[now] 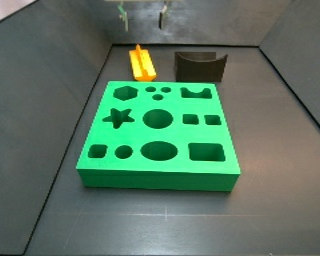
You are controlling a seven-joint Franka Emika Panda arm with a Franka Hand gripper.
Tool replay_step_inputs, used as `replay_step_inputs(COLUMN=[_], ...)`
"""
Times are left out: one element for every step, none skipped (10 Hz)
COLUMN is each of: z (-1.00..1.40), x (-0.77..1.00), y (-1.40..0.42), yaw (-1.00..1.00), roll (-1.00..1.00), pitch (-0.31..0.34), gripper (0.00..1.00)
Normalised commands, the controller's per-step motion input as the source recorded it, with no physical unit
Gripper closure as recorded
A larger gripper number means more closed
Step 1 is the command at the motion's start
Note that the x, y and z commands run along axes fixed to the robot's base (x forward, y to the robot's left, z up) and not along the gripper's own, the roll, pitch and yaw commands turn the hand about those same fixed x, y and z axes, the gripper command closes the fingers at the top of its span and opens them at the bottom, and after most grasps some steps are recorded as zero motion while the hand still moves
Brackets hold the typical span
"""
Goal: Pick up the star object. Move up. Place the star object on the fixture. Regrasp the star object. Move to above the board. Insert the star object.
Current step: Pick up the star object.
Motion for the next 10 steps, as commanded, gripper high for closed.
replay_step_inputs(z=[-0.43,-0.34,-0.21,-0.03,-0.15,-0.17,-0.14,-0.17,-0.15,-0.09], x=[0.03,0.00,0.00,0.00,-0.07,-0.11,-0.06,-0.10,-0.11,0.00], y=[-0.15,-0.16,-0.10,0.00,-0.01,-0.05,-0.05,-0.05,-0.08,-0.08], yaw=[0.00,0.00,0.00,0.00,0.00,0.00,0.00,0.00,0.00,0.00], roll=[0.00,0.00,0.00,0.00,0.00,0.00,0.00,0.00,0.00,0.00], pitch=[-0.059,-0.066,-0.049,0.000,0.000,0.000,0.000,-0.003,-0.009,0.000], gripper=[0.00,0.00,0.00,0.00,0.00,0.00,0.00,0.00,0.00,0.00])
